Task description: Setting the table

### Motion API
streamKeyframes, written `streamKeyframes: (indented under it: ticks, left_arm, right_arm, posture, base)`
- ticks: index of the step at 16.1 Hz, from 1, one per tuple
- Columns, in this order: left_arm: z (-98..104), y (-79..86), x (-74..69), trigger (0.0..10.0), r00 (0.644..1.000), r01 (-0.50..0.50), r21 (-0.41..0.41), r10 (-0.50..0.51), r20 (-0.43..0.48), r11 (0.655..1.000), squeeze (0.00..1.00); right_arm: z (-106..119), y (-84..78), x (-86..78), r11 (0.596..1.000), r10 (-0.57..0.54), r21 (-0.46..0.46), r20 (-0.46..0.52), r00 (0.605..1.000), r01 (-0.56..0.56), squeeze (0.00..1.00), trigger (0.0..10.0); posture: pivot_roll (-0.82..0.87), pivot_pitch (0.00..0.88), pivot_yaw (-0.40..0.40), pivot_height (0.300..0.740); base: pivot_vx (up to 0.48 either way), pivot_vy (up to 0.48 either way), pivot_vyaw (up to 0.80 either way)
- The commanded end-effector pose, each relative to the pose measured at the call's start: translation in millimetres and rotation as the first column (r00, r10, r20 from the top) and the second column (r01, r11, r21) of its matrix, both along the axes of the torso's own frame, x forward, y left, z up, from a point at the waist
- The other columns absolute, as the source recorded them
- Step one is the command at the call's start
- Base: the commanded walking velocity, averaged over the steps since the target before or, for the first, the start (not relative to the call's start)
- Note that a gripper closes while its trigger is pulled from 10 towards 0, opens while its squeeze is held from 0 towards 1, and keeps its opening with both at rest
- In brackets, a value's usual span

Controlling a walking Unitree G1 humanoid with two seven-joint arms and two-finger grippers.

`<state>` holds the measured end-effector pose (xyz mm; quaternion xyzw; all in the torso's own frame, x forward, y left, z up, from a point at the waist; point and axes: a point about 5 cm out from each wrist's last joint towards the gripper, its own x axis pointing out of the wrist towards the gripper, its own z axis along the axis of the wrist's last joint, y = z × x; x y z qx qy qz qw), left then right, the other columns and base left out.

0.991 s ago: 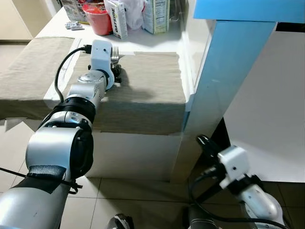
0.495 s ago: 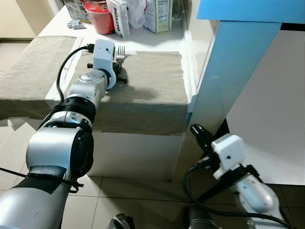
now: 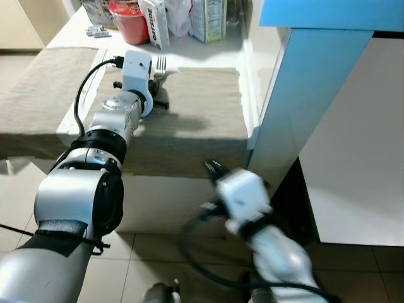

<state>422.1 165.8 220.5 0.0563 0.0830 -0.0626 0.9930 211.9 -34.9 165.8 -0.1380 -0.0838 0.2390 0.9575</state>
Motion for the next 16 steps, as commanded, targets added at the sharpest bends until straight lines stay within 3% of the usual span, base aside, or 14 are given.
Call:
streamKeyframes:
  ticks: [1, 3, 4, 5, 6, 8, 12, 14, 15, 16]
  left_arm:
    - [-12, 0.6, -2.4, 0.0, 0.999, 0.002, -0.024, -0.003, -0.037, 1.000, 0.00]
    - [8, -4.1, 1.0, 0.0, 0.999, 0.034, -0.024, -0.033, 0.041, 0.999, 0.00]
    - [17, -4.8, 2.2, 0.0, 0.996, 0.034, -0.012, -0.033, 0.087, 0.999, 0.00]
    - [23, -5.1, 2.5, 0.0, 0.993, 0.039, -0.018, -0.037, 0.112, 0.999, 0.00]
    - [26, -3.1, 2.4, 0.0, 0.991, 0.034, -0.027, -0.031, 0.131, 0.999, 0.00]
    - [31, 0.6, 1.6, 0.0, 0.985, 0.031, -0.013, -0.028, 0.169, 0.999, 0.00]
    - [31, 4.6, 0.3, 0.0, 0.980, 0.029, 0.013, -0.031, 0.199, 0.999, 0.00]
    - [33, 14.6, -0.8, 0.0, 0.976, -0.005, 0.034, -0.002, 0.216, 0.999, 0.00]
    - [33, 21.8, -1.5, 0.0, 0.976, -0.021, 0.046, 0.011, 0.215, 0.999, 0.00]
    - [33, 24.1, -1.8, 0.0, 0.977, -0.028, 0.049, 0.017, 0.214, 0.998, 0.00]
  right_arm:
    - [20, 51.1, -4.9, 0.998, 0.023, 0.056, -0.011, 1.000, -0.023, 0.00, 10.0]
    - [42, 100.3, -8.7, 0.997, 0.037, 0.063, -0.013, 0.999, -0.036, 0.00, 10.0]
    - [50, 116.5, -10.7, 0.997, 0.039, 0.061, -0.018, 0.999, -0.038, 0.00, 10.0]
    - [56, 130.0, -11.3, 0.997, 0.044, 0.058, -0.023, 0.999, -0.042, 0.00, 10.0]
    - [57, 123.9, -9.9, 0.998, 0.037, 0.058, -0.022, 0.999, -0.036, 0.00, 10.0]
    - [50, 78.9, -5.3, 0.999, 0.007, 0.047, -0.008, 1.000, -0.006, 0.00, 10.0]
    - [49, 71.0, -1.4, 0.999, -0.035, 0.013, 0.014, 0.999, 0.035, 0.00, 10.0]
    - [51, 62.1, 5.2, 0.989, -0.144, -0.025, 0.066, 0.987, 0.146, 0.00, 10.0]
    - [49, -31.3, 23.1, 0.980, -0.194, -0.035, 0.042, 0.980, 0.195, 0.00, 10.0]
    - [53, -58.6, 20.9, 0.979, -0.198, -0.047, 0.056, 0.979, 0.201, 0.00, 10.0]
  posture:
    - [-0.28, 0.152, 0.050, 0.702]
    - [-0.28, 0.147, 0.049, 0.702]
    - [-0.28, 0.147, 0.049, 0.702]
    - [-0.27, 0.139, 0.046, 0.702]
    - [-0.27, 0.133, 0.045, 0.702]
    - [-0.27, 0.126, 0.043, 0.702]
    - [-0.26, 0.116, 0.041, 0.702]
    - [-0.26, 0.112, 0.041, 0.702]
    - [-0.26, 0.112, 0.040, 0.702]
    - [-0.26, 0.112, 0.040, 0.702]
  base:
    - [0.000, 0.000, 0.00]
    - [0.000, 0.000, 0.00]
    - [0.000, 0.000, 0.00]
    - [0.000, 0.000, 0.00]
    - [0.000, 0.000, 0.00]
    - [0.000, 0.000, 0.00]
    - [0.000, 0.000, 0.00]
    - [0.000, 0.000, 0.00]
    - [0.000, 0.000, 0.00]
    - [0.000, 0.000, 0.00]
